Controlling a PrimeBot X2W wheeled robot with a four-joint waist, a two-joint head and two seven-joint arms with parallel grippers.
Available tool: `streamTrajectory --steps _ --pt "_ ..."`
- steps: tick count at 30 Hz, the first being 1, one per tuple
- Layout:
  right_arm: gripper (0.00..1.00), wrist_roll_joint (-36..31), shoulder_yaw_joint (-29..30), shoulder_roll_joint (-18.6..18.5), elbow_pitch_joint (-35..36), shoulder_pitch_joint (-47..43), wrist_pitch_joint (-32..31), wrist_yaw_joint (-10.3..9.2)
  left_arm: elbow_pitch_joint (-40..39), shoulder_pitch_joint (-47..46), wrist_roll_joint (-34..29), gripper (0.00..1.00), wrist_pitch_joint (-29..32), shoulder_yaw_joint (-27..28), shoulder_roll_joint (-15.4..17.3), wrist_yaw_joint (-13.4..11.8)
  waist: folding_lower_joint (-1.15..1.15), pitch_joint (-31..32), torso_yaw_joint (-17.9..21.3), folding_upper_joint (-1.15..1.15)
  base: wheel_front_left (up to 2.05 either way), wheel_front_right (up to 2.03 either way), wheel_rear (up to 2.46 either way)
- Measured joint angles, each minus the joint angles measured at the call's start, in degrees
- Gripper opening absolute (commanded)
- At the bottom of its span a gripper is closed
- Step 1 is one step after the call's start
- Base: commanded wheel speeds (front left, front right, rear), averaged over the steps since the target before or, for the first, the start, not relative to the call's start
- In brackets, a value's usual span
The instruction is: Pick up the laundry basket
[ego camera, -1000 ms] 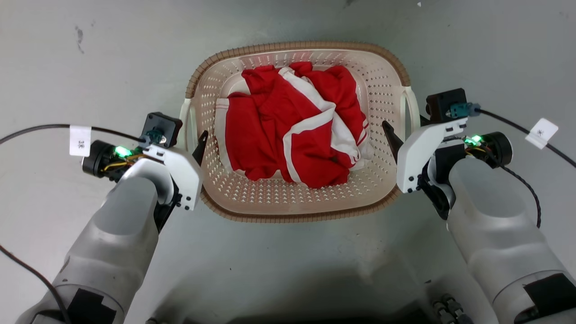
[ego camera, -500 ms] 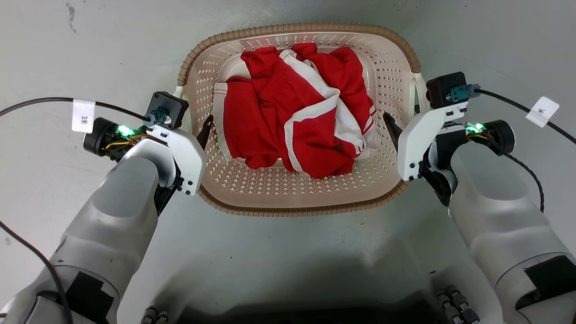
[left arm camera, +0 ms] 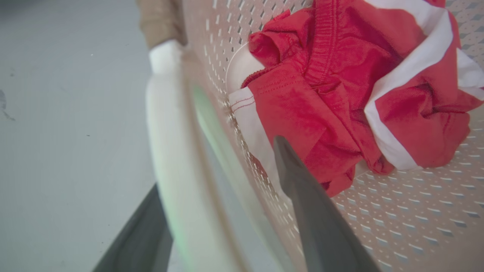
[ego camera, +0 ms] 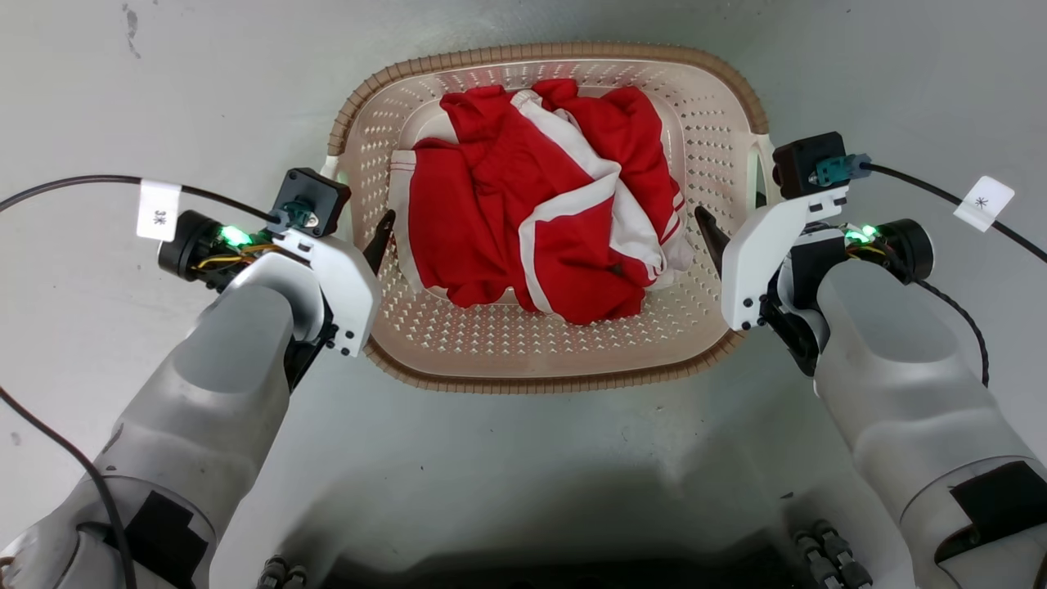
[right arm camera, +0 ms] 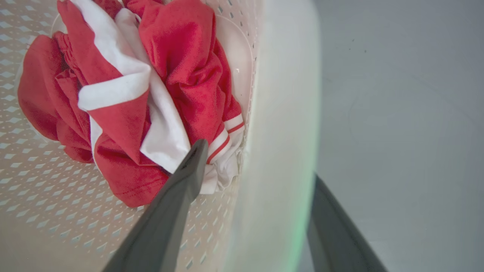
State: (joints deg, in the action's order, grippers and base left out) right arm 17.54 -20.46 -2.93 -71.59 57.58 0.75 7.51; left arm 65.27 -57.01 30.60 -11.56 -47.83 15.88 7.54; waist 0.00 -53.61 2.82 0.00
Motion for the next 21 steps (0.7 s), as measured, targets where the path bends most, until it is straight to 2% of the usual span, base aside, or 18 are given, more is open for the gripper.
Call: streamTrajectory --steps 1,2,3,18,21 --pt "0.96 0.12 -0.16 0.0 -0.15 0.01 -0.21 0.0 -0.08 -0.1 0.27 0.85 0.02 -0.49 -0.02 0.0 0.0 -0.04 -0.05 0.0 0.0 0.0 0.0" --pt "0.28 0.24 -0.27 0.0 -0.3 0.02 -0.37 0.0 -0.25 -0.2 0.79 0.37 0.11 -1.08 -0.03 0.0 0.0 -0.09 -0.1 0.0 0.0 0.0 0.0" --pt "0.0 0.4 -0.37 0.01 -0.4 0.07 -0.55 0.0 -0.48 -0.28 1.22 0.0 0.38 -1.74 -0.02 0.0 0.0 -0.15 -0.14 0.0 0.0 0.0 0.0" --pt "0.0 1.62 -0.56 0.56 -1.54 0.0 -0.93 -0.01 -2.42 0.06 8.46 0.0 0.79 -9.18 1.08 -0.03 0.0 1.73 -0.37 0.0 0.0 0.0 0.0" --pt "0.0 3.53 -2.0 0.51 -1.42 -1.55 -5.14 -0.01 -3.18 0.95 11.27 0.0 1.92 -11.73 1.25 -0.14 0.0 4.16 -0.41 0.0 0.0 0.0 0.0"
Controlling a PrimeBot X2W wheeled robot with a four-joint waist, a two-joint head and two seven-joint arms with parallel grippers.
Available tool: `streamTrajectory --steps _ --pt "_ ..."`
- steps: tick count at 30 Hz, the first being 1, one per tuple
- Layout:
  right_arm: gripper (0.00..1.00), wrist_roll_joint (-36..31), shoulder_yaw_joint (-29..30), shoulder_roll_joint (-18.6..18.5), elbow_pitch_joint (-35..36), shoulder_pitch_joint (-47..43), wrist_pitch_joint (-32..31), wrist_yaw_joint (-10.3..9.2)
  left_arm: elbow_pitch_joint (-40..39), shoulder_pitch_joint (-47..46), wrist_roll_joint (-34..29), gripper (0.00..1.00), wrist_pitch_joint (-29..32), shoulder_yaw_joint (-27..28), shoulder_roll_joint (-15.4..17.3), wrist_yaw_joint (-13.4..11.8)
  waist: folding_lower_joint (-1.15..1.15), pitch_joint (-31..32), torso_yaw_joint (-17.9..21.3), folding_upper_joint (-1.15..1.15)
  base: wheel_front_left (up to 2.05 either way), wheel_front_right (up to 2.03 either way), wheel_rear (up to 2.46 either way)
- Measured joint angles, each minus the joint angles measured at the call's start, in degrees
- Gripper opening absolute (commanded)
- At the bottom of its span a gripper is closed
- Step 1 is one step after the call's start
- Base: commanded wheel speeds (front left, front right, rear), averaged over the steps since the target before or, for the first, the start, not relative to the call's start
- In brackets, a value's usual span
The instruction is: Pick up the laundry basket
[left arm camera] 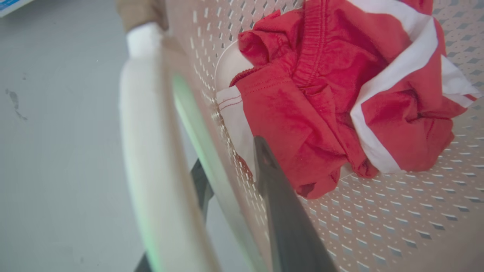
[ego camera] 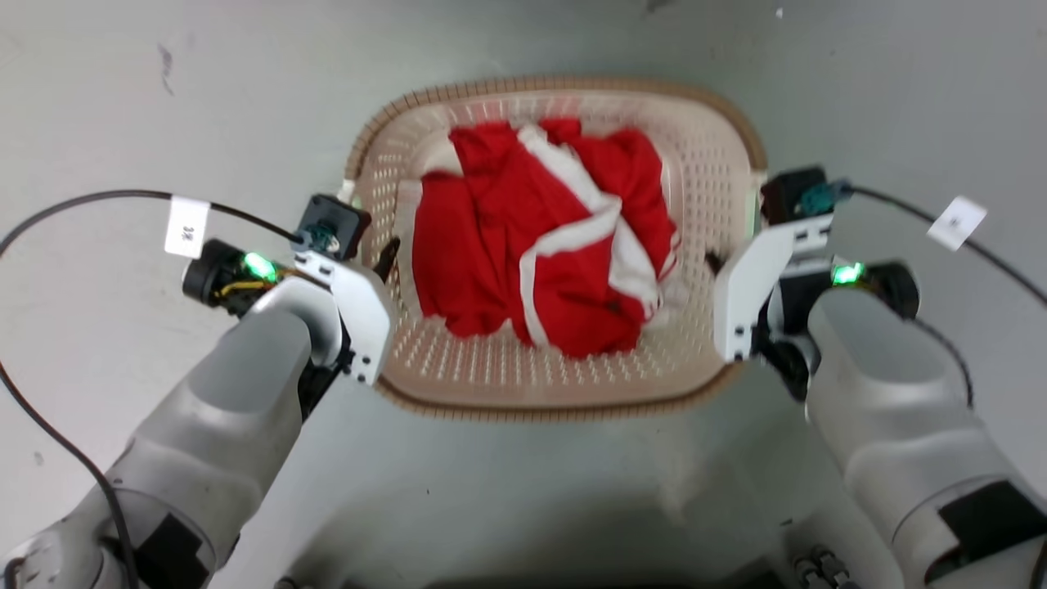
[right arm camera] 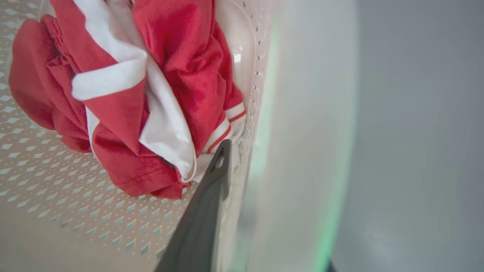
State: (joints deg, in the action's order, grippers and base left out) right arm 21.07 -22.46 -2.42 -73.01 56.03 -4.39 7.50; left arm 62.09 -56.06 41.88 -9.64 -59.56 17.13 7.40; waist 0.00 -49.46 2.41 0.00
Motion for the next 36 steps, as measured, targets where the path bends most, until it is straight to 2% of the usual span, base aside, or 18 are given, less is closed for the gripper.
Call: streamTrajectory --steps 13,23,24,30,36 --pt "0.0 4.72 -5.09 -0.01 0.0 -6.1 -10.73 0.0 -8.13 5.45 10.94 0.0 7.77 -9.76 4.42 -0.19 0.0 10.42 0.68 0.0 0.0 0.0 0.0" --pt "0.0 7.9 -8.47 0.07 0.44 -11.28 -16.73 0.0 -16.11 11.41 19.01 0.0 16.57 -12.96 8.51 -0.4 -0.01 21.47 1.21 0.0 0.0 0.0 0.0" --pt "0.0 8.8 -10.51 0.09 1.34 -13.32 -19.3 -0.01 -18.05 13.38 20.04 0.0 18.63 -13.25 9.69 -0.41 -0.01 24.9 1.35 0.0 0.0 0.0 0.0" --pt "0.0 10.02 -16.15 -1.35 4.79 -17.31 -23.23 -0.03 -21.39 17.39 21.02 0.0 21.47 -13.47 11.21 -0.52 -0.02 31.71 1.8 0.0 0.0 0.0 0.0" --pt "0.0 14.17 -20.24 -3.44 9.17 -21.22 -26.63 -0.09 -23.81 23.14 21.23 0.0 20.96 -13.44 12.67 -0.52 -0.02 38.43 2.71 0.0 0.0 0.0 0.0"
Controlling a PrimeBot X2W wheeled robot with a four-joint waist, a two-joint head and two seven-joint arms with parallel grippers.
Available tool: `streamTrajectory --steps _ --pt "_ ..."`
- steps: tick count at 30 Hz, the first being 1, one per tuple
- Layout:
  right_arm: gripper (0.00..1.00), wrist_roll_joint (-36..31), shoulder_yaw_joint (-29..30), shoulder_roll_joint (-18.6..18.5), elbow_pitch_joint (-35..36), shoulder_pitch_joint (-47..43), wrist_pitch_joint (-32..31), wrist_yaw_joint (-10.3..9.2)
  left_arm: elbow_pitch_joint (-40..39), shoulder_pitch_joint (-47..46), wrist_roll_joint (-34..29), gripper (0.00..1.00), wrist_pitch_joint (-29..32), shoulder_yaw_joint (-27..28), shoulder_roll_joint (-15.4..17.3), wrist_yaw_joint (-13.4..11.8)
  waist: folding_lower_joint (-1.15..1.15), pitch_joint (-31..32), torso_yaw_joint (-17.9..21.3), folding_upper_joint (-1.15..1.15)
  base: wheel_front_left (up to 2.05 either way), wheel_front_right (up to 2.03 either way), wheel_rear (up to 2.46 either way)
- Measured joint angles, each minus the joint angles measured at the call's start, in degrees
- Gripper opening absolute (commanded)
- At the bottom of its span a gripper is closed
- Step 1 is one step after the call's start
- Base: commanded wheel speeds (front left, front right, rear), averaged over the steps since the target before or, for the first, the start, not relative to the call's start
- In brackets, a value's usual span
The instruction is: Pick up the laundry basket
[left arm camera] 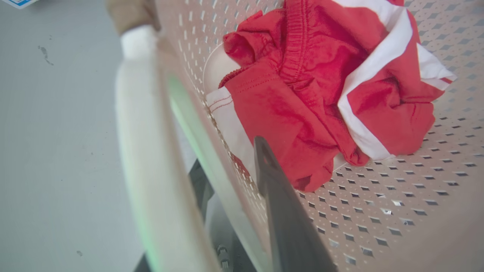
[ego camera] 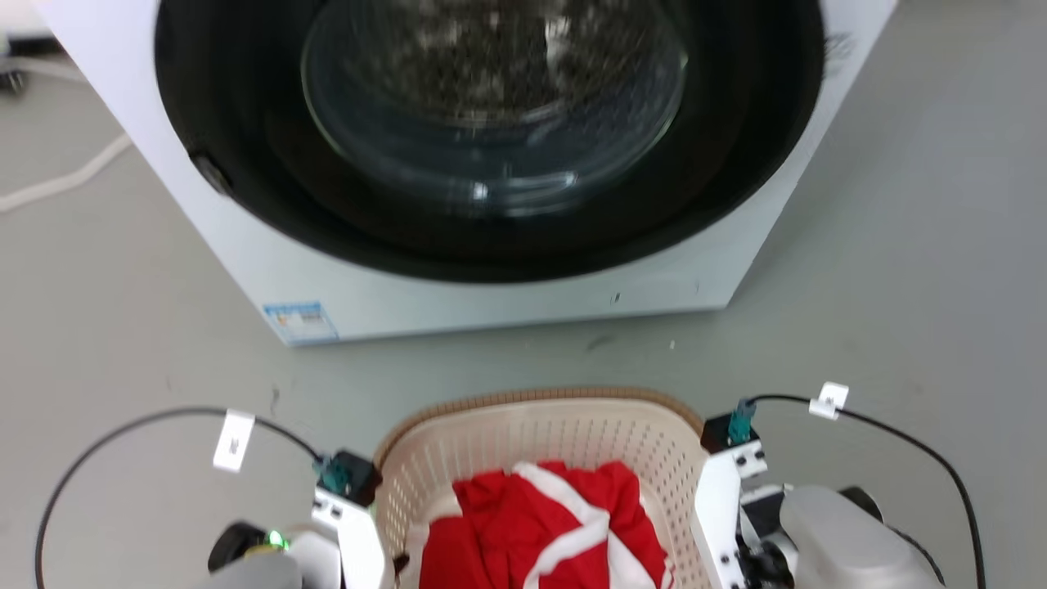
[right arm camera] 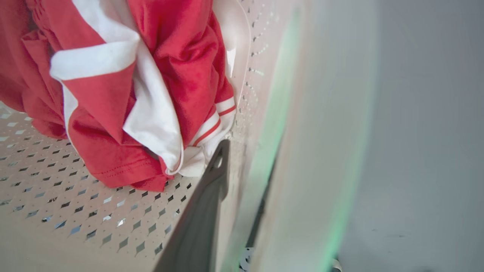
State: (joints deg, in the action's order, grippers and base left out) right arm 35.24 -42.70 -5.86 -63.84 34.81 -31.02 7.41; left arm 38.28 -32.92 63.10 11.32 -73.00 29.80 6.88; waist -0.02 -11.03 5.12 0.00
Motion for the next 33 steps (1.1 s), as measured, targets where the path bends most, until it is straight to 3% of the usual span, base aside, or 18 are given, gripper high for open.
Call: streamTrajectory --steps 13,18,33 --pt "0.0 6.19 -5.22 -3.05 6.09 -4.5 -3.36 0.07 -4.13 7.16 -0.31 0.0 -0.75 0.11 2.22 0.0 0.0 11.7 0.82 0.0 0.0 0.0 0.0" --pt "0.0 7.72 -7.68 -4.04 8.29 -5.72 -4.39 -0.01 -5.65 9.35 -0.31 0.0 -0.98 0.14 3.55 0.0 0.01 13.04 1.3 0.0 0.0 0.0 0.0" --pt "0.0 9.51 -9.25 -4.92 8.46 -6.98 -5.6 -0.02 -5.97 10.88 -0.63 0.0 -0.9 0.07 2.89 0.0 0.02 13.6 1.63 0.0 0.0 0.0 0.0"
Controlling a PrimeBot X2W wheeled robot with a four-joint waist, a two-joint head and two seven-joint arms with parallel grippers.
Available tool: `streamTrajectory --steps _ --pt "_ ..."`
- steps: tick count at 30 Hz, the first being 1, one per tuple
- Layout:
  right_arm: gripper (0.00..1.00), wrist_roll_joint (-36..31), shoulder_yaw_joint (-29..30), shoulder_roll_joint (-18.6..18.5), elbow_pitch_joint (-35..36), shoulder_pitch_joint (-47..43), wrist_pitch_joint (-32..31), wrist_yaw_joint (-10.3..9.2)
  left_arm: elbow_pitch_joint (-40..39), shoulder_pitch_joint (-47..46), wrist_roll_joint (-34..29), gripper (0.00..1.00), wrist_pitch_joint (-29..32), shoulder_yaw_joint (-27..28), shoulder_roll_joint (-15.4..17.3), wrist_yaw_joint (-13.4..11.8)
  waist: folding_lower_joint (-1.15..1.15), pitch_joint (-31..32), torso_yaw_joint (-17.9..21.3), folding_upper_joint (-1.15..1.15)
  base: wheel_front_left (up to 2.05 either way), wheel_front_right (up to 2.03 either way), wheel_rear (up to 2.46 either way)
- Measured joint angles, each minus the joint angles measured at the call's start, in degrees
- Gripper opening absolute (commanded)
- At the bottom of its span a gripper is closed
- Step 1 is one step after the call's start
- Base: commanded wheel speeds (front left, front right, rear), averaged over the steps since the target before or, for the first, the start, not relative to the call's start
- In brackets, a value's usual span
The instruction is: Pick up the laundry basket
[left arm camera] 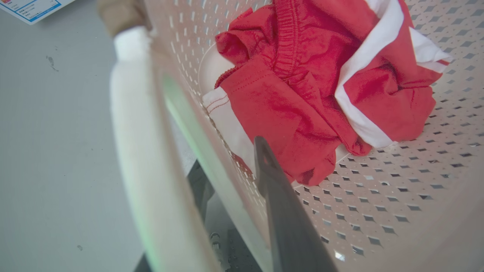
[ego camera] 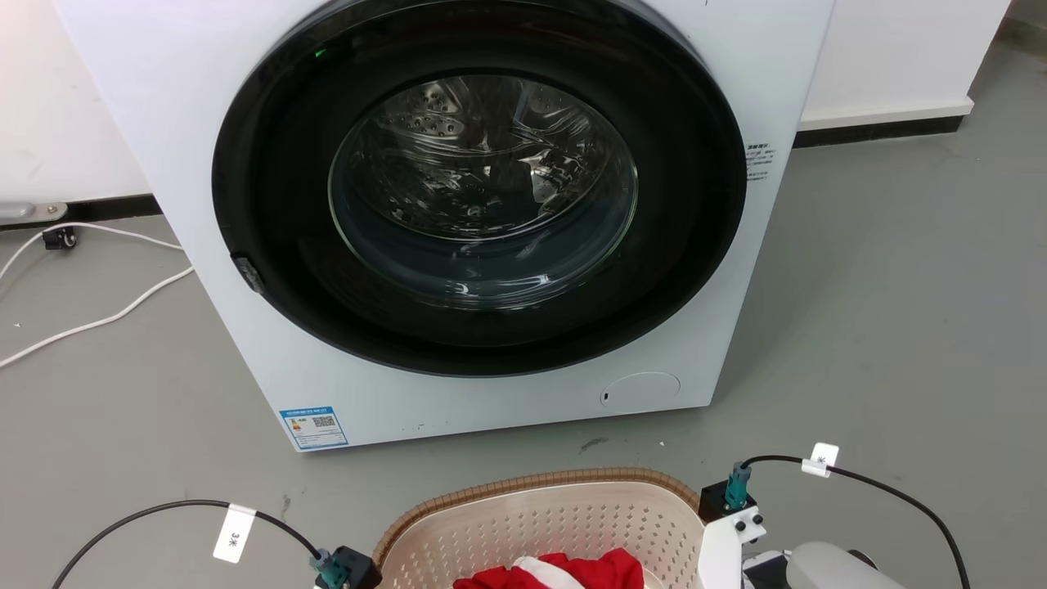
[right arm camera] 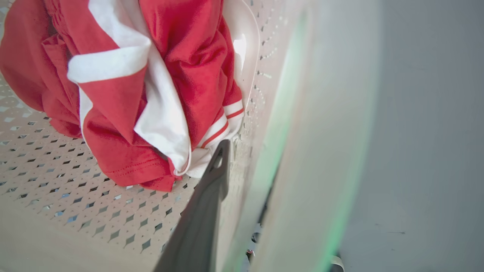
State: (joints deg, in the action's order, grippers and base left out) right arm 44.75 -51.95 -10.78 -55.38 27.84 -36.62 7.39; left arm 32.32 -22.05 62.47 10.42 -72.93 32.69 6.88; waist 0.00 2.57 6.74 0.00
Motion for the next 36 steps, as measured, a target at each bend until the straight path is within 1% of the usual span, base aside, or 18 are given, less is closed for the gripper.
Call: streamTrajectory --steps 36 --pt "0.0 2.32 -1.6 -0.01 -0.68 0.27 -0.3 0.0 0.02 0.46 -0.12 0.0 0.26 0.0 0.02 0.0 0.0 0.5 0.88 0.0 0.0 0.0 0.0"
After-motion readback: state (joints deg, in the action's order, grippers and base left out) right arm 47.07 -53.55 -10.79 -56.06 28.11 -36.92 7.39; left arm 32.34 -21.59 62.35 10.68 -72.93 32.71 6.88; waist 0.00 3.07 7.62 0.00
